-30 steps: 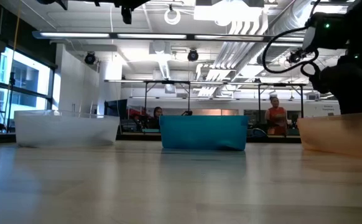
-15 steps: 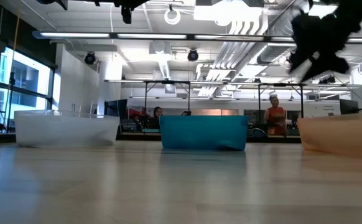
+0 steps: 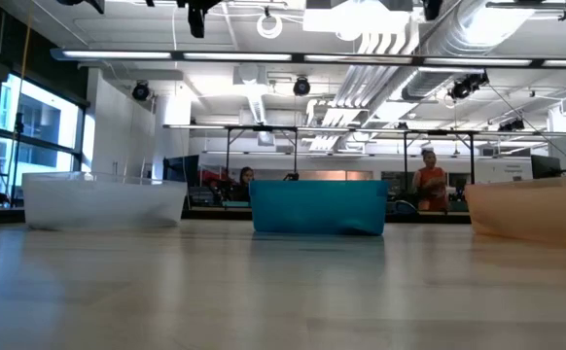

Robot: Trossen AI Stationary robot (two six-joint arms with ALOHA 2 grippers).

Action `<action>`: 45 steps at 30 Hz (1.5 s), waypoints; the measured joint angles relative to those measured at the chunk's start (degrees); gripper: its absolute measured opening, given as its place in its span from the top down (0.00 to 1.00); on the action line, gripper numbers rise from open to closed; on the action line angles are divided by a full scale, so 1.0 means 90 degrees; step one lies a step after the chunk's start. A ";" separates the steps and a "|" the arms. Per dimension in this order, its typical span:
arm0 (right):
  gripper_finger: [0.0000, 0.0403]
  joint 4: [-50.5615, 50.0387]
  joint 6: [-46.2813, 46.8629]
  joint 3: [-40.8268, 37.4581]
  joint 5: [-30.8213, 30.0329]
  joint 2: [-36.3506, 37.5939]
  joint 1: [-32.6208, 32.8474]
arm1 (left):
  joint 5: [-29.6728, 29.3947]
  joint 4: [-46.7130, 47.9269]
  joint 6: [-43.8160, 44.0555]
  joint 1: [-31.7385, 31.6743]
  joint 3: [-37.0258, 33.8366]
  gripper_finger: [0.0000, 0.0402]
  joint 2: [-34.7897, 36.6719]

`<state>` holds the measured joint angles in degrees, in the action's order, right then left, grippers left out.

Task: Sort silverware by color (type)
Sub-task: Return to Home Position

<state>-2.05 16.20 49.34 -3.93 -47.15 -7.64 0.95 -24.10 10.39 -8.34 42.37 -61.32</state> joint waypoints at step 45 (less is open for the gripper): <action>1.00 0.0829 -0.0823 0.0661 0.1919 -0.1661 -0.0289 | 0.0786 0.0205 -0.0566 0.0027 -0.0002 1.00 0.0610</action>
<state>5.41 8.80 55.29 13.34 -62.11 -10.24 8.03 -22.25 5.30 -8.10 42.35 -55.83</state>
